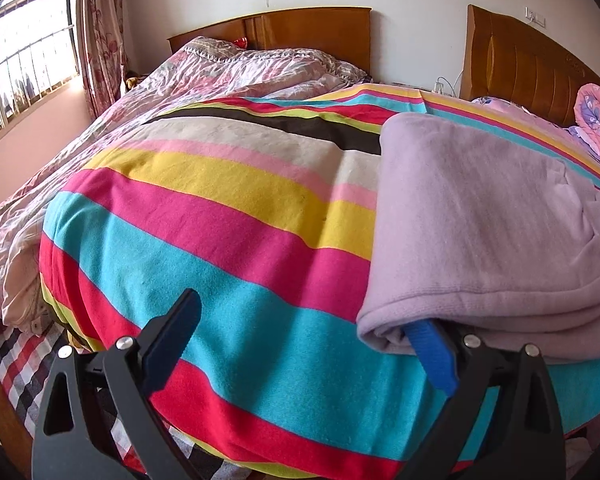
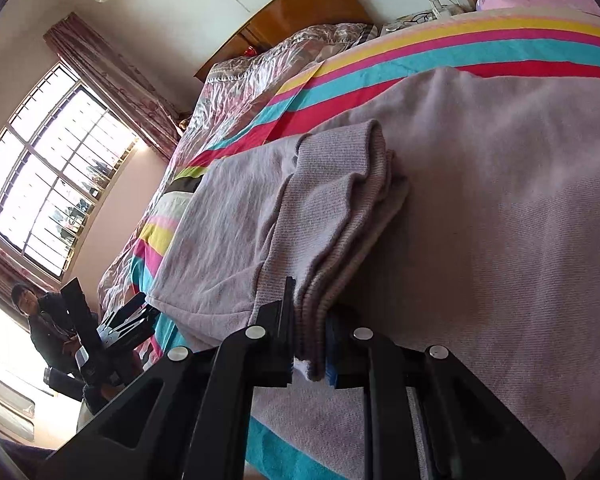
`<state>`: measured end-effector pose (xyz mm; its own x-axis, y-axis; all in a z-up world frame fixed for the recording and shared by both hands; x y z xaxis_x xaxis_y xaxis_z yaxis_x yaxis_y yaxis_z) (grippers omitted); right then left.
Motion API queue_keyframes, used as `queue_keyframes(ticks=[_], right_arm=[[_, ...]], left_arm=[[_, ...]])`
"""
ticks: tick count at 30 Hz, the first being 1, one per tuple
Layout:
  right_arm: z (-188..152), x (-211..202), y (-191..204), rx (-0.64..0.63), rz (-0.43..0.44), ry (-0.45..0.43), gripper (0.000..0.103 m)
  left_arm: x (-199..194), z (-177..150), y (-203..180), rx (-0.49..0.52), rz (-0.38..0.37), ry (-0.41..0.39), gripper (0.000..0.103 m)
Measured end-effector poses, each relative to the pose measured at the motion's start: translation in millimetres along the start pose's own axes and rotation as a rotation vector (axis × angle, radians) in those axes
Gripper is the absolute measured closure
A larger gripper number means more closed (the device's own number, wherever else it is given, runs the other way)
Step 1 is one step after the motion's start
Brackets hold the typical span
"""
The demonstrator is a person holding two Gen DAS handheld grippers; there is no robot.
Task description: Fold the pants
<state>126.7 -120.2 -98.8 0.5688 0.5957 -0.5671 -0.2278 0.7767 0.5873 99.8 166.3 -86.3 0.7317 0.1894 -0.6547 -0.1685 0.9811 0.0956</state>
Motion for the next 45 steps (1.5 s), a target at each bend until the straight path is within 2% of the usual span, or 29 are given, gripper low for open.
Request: queue_keyframes(ticks=[2,5,9,16,18,19,21,24,26,28,29,31,33,35,37,38,41,43,45], right_arm=[[3,-6,2,-0.018,-0.010,-0.018,0.086],[-4,7,-14,0.022,-0.016,0.031,0.086],[-12,16,-21,0.042,-0.010,0.047,0.086],[-9,20,-19,-0.011,-0.031,0.078,0.085],[-6,16,-16,-0.046,-0.063,0.106,0.083],[-4,11,-18,-0.055,-0.081,0.108,0.078],[5,-4,-20,-0.072,-0.127,0.065,0.071],[26,-12,-14,-0.179,-0.194,0.010,0.070],[40,0,-2,-0.273,-0.225,0.006,0.063],[51,15,10,-0.336,-0.215,0.003,0.046],[56,25,15,-0.357,-0.198,0.006,0.043],[63,47,21,-0.407,-0.193,0.036,0.043],[65,66,27,-0.459,-0.214,0.071,0.043],[60,79,27,-0.522,-0.215,0.109,0.043],[55,89,18,-0.559,-0.239,0.143,0.042],[54,88,14,-0.570,-0.217,0.127,0.042],[58,81,11,-0.545,-0.199,0.130,0.042],[62,68,17,-0.528,-0.225,0.086,0.041],[60,55,26,-0.533,-0.193,0.041,0.037]], left_arm=[[-2,0,-4,0.028,0.012,-0.002,0.004],[-1,-3,-9,0.058,0.044,-0.004,0.001],[3,-4,0,-0.010,0.006,0.017,0.001],[-13,-12,4,0.053,-0.020,-0.003,0.001],[-24,-18,11,0.089,0.015,-0.001,0.001],[-29,-20,18,0.086,0.038,0.003,0.001],[-47,-14,36,0.010,0.028,-0.008,0.002],[-70,22,42,-0.077,-0.049,-0.104,0.002],[-71,58,21,-0.081,-0.152,-0.140,0.002],[-54,93,-11,-0.082,-0.291,-0.121,0.002],[-41,110,-30,-0.082,-0.339,-0.097,0.002],[-13,132,-68,-0.057,-0.429,-0.072,0.002],[19,140,-97,-0.038,-0.461,-0.007,0.002],[47,135,-118,0.017,-0.448,0.085,0.002],[75,120,-120,0.029,-0.398,0.148,0.002],[87,113,-117,0.028,-0.381,0.170,0.002],[95,110,-105,0.000,-0.378,0.144,0.002],[84,112,-97,0.011,-0.287,0.094,0.002],[65,115,-92,0.002,-0.306,0.031,0.002]])
Point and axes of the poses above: each gripper's, at about its wrist camera, not at the fingertips, and x roughly the way its jaws point, y to its left, z to its top, the point moved 2 cm from there along x, roughly the way its jaws point, and after that the axes turned 4 degrees about -y, right-handed, at the moved point
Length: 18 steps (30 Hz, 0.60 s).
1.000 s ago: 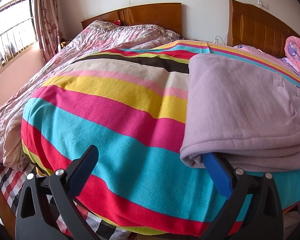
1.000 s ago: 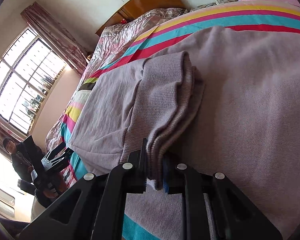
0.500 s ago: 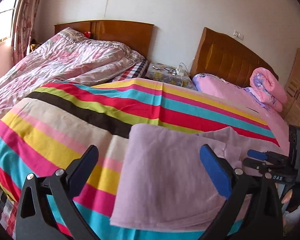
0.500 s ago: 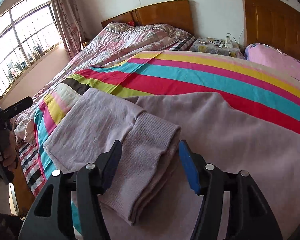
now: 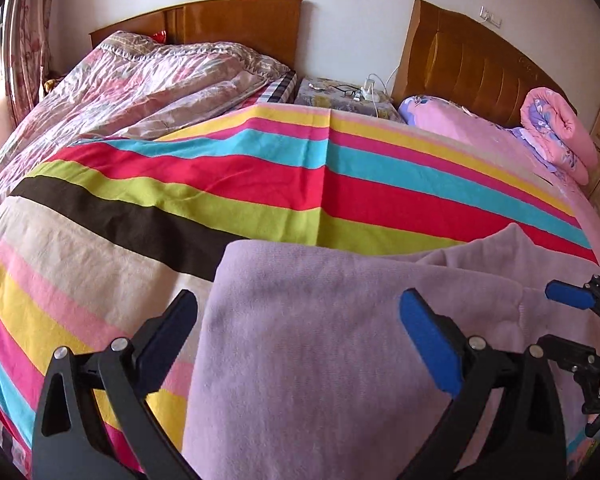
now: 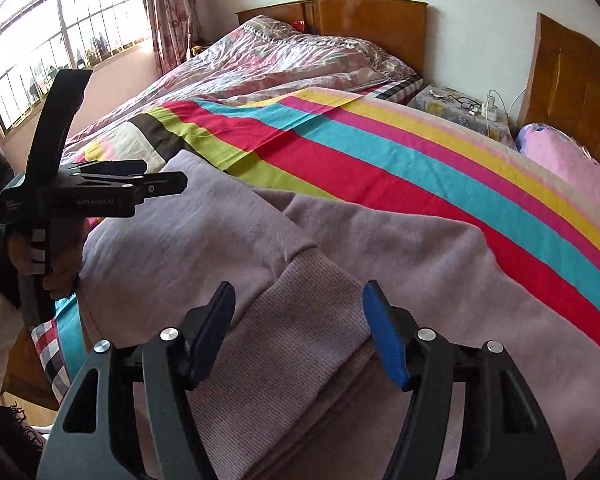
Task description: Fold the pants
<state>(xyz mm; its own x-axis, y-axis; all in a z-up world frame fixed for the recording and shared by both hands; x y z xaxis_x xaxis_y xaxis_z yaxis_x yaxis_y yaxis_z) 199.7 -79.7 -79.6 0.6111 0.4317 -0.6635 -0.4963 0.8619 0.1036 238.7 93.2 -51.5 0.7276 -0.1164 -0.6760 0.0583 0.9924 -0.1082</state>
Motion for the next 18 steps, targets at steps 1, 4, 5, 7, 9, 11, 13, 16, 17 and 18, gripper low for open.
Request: queue_keyframes(ticks=[1,4,5,7,9,11,13,16,17,18], right_arm=[[-2,-1,4,-0.001,0.017,-0.001,0.036],[-22,22,14,-0.050,0.031,0.106,0.033],[-28,27,16,-0.074,0.017,0.102,0.032],[-26,22,16,-0.065,0.013,0.096,0.032],[-22,7,11,-0.026,-0.030,0.079,0.032],[-21,-14,8,0.000,-0.036,0.040,0.029],[-27,-26,13,-0.011,-0.039,0.041,0.029],[-51,-23,30,-0.061,-0.036,0.096,0.028],[-61,-17,34,-0.067,-0.032,0.126,0.028],[-70,-10,35,-0.064,-0.034,0.145,0.028]], left_arm=[[-6,0,0,-0.007,-0.015,-0.015,0.002],[4,-11,-1,0.038,0.046,0.005,0.002],[13,-17,2,0.043,0.075,0.033,0.002],[16,-18,11,-0.024,0.041,0.059,0.006],[-2,-13,14,-0.038,0.084,-0.010,0.006],[-26,-12,5,0.001,0.073,-0.065,0.005],[-43,-18,-6,0.035,0.069,-0.077,0.003],[-58,-43,-17,0.073,0.076,-0.068,0.002],[-58,-53,-19,0.088,0.081,-0.057,0.002],[-55,-64,-22,0.112,0.097,-0.037,0.002]])
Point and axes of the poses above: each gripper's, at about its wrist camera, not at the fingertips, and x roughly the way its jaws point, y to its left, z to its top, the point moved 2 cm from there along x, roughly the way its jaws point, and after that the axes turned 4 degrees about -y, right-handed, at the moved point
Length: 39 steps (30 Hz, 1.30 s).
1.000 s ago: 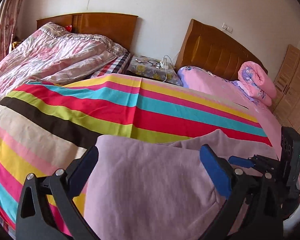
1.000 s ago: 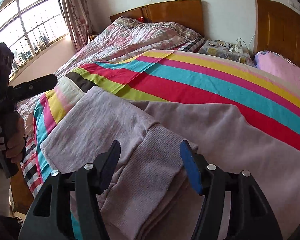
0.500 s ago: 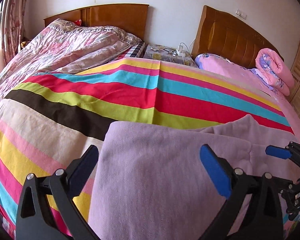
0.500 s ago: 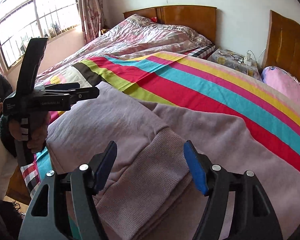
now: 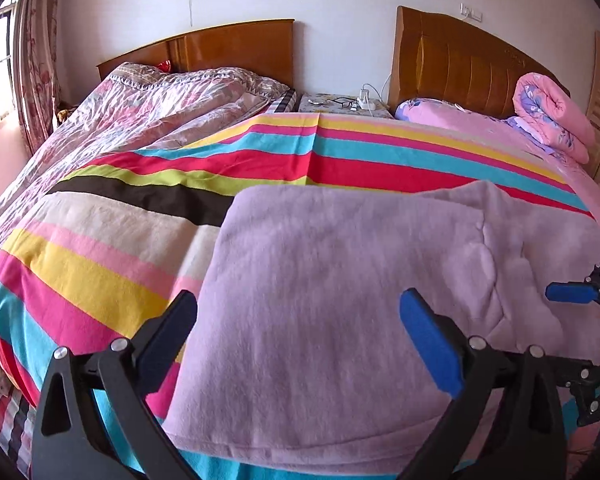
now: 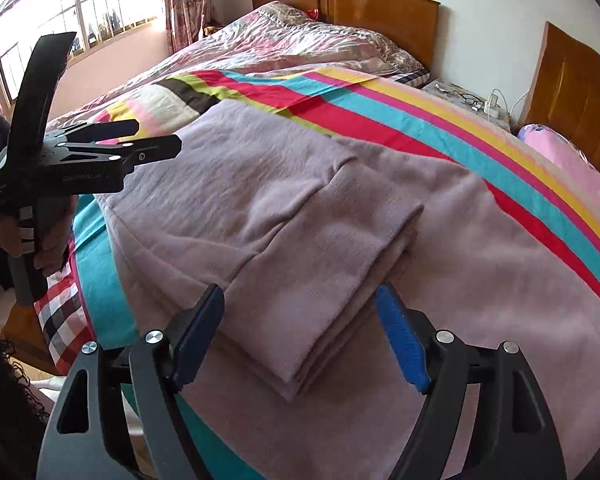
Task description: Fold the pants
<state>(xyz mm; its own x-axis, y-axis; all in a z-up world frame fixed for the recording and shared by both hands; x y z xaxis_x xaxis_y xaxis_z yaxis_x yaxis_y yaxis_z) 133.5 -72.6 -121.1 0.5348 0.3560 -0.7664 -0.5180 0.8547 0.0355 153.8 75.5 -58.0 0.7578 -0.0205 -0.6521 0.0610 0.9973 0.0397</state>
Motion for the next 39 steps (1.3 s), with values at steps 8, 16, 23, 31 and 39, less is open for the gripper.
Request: queue_keyframes(ticks=[8,16,23,31,39], right_arm=[[-20,-33,-12,0.099,-0.039,-0.070,0.022],[-59,-74,-35,0.204,-0.048,-0.104,0.020],[-173,-204,-137,0.799,-0.211,-0.354,0.012],[-218,-176,-197,1.111,-0.168,-0.277,0.017],[-203,-164,-199,1.050,-0.151,-0.182,0.023]], left_arm=[[-22,-18,-10,0.042,0.021,-0.025,0.002],[-10,-35,-28,0.076,0.079,0.057,0.002],[-36,-14,-65,0.114,0.006,-0.040,0.001],[1,-33,-75,0.141,-0.010,0.055,0.001],[4,-42,-65,0.100,-0.066,0.036,0.001]])
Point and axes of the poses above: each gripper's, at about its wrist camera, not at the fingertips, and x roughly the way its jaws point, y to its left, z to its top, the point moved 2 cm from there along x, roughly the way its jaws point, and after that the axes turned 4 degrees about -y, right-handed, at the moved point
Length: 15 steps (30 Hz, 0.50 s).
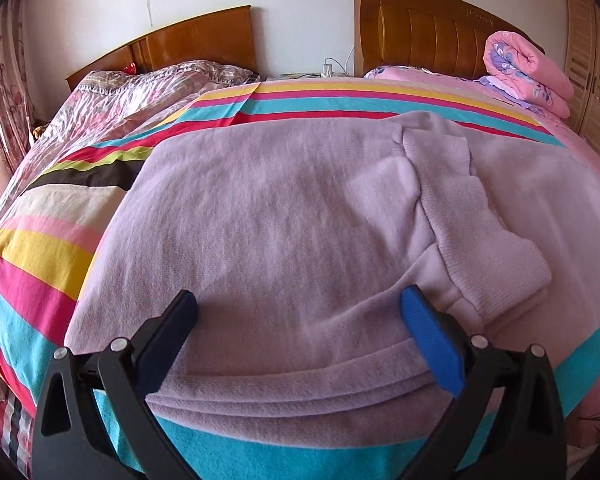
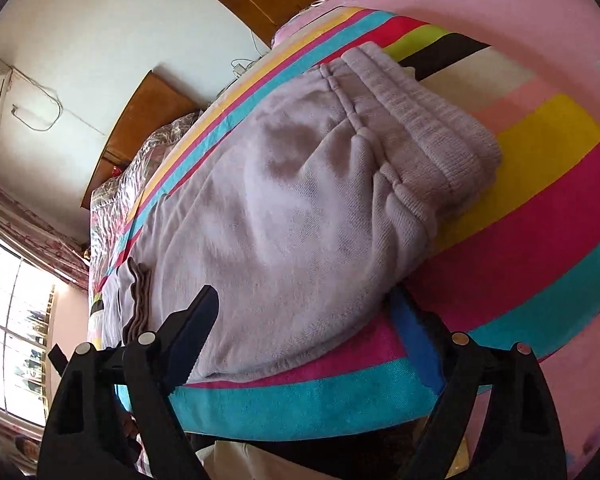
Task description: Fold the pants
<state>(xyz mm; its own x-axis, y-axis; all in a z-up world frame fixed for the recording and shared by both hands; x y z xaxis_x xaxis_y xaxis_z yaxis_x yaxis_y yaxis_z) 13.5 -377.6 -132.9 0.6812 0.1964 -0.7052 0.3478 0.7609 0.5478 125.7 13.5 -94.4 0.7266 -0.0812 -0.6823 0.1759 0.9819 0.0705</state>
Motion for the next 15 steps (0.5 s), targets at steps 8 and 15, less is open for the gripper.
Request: queue_keyframes(ticks=[8,15], right_arm=[[12,7,-5,0.031,-0.029,-0.011,0.024],[12,8,-8,0.116,0.000,-0.087,0.033]], left_arm=[[6,3,2,0.012,-0.043,0.014,0.001],[7,5,1,0.018,-0.049,0.023,0.001]])
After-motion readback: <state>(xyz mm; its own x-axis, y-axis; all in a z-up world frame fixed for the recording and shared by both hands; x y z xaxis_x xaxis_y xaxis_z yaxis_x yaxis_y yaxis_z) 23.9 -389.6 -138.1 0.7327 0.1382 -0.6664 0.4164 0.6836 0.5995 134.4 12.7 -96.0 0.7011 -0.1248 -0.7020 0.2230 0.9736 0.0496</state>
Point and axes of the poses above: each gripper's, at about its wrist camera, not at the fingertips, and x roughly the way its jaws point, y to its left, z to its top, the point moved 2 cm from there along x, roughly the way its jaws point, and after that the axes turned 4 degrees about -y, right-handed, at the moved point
